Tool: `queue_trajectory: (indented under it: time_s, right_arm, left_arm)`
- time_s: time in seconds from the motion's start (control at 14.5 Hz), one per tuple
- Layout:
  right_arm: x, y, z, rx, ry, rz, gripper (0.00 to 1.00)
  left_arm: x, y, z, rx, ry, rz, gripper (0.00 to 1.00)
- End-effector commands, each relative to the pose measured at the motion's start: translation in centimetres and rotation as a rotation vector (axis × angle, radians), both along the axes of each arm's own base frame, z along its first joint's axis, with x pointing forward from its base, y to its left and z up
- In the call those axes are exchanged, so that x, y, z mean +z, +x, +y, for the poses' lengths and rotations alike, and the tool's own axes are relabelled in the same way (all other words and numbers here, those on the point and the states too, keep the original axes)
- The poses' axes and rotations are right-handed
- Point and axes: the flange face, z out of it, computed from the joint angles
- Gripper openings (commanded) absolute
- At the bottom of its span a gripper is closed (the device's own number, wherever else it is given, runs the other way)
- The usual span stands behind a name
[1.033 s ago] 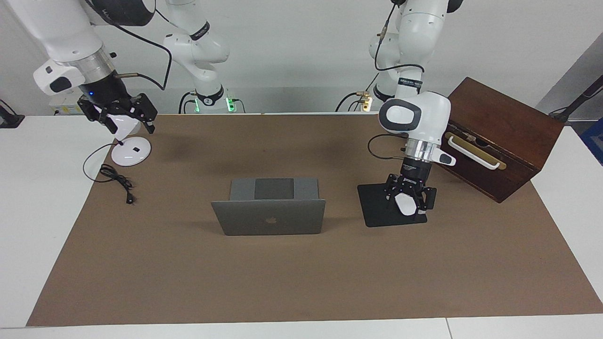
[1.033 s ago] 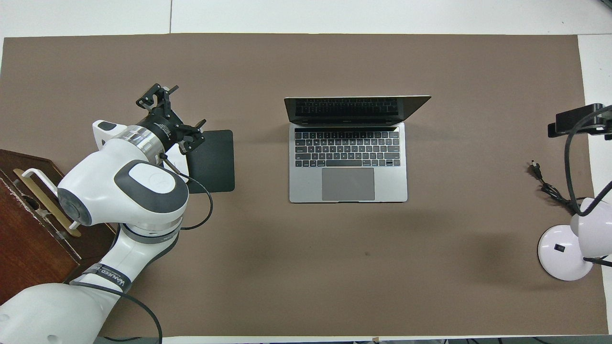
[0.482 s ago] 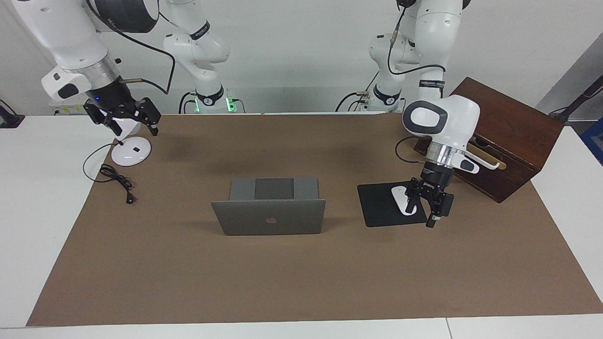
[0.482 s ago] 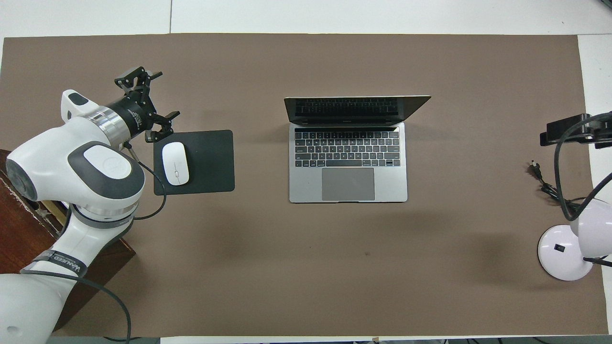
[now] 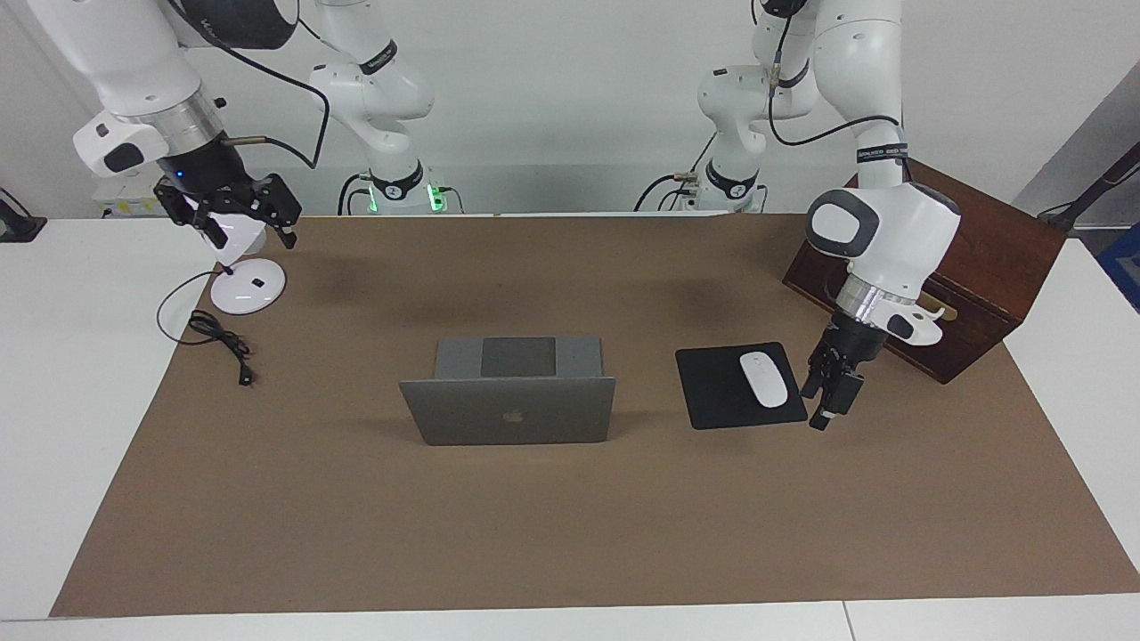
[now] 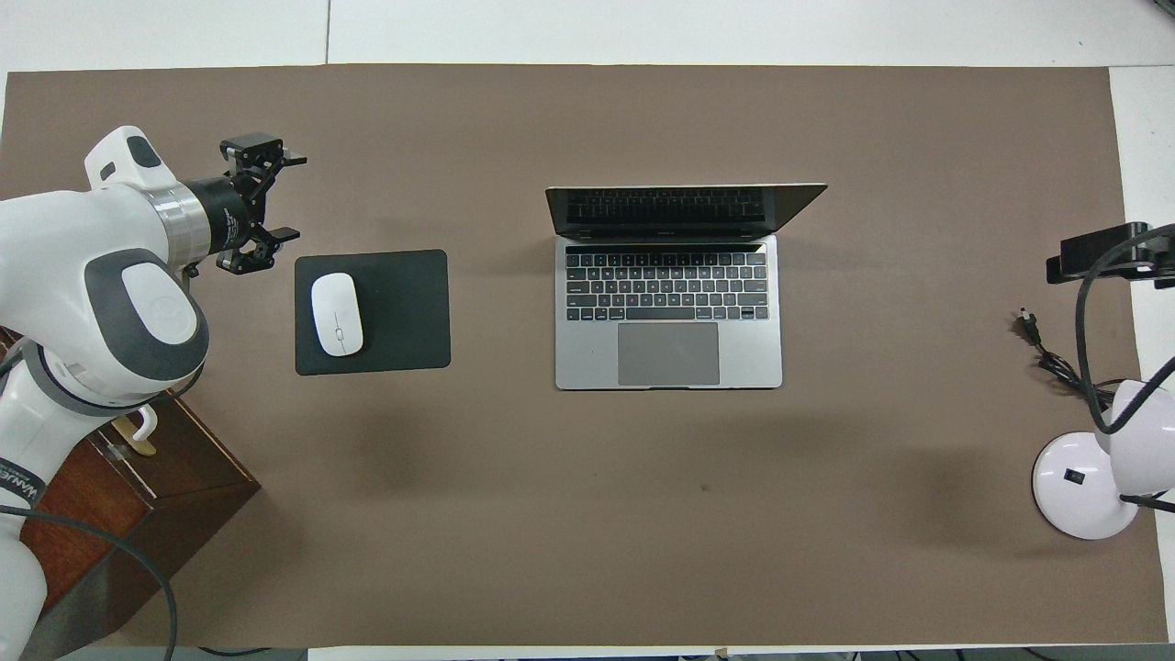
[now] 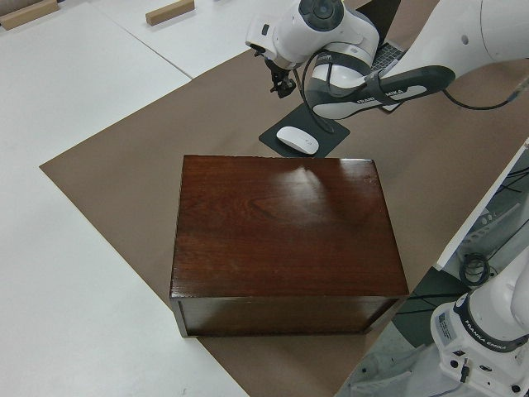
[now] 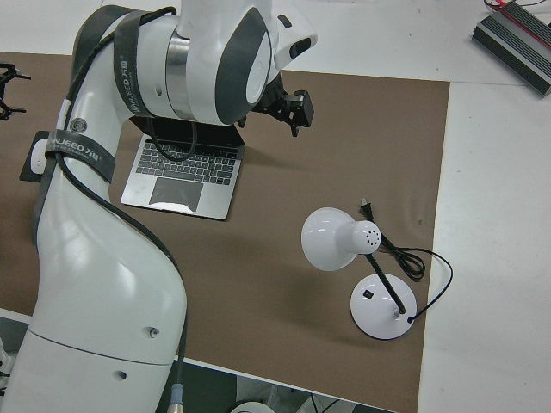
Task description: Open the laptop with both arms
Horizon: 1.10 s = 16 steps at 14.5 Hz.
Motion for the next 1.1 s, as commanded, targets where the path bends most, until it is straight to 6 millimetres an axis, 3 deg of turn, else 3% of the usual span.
queue_trajectory:
  time_s: [0.0,0.48,1.03]
  right_arm:
    - [0.1,-0.6,-0.6,0.000,-0.023,0.011,1.00]
    - [0.5,-0.8,-1.0,0.001,-0.023,0.001,1.00]
    - [0.8,-1.2,-0.9,0.003,-0.023,0.007,1.00]
  left_arm:
    - [0.5,0.0,1.3,-0.114,0.094,0.056,1.00]
    - [4.1,0.4,3.5,-0.339,0.255,0.178,1.00]
    - [9.1,-3.1,6.0,-0.521,0.348,0.256,1.00]
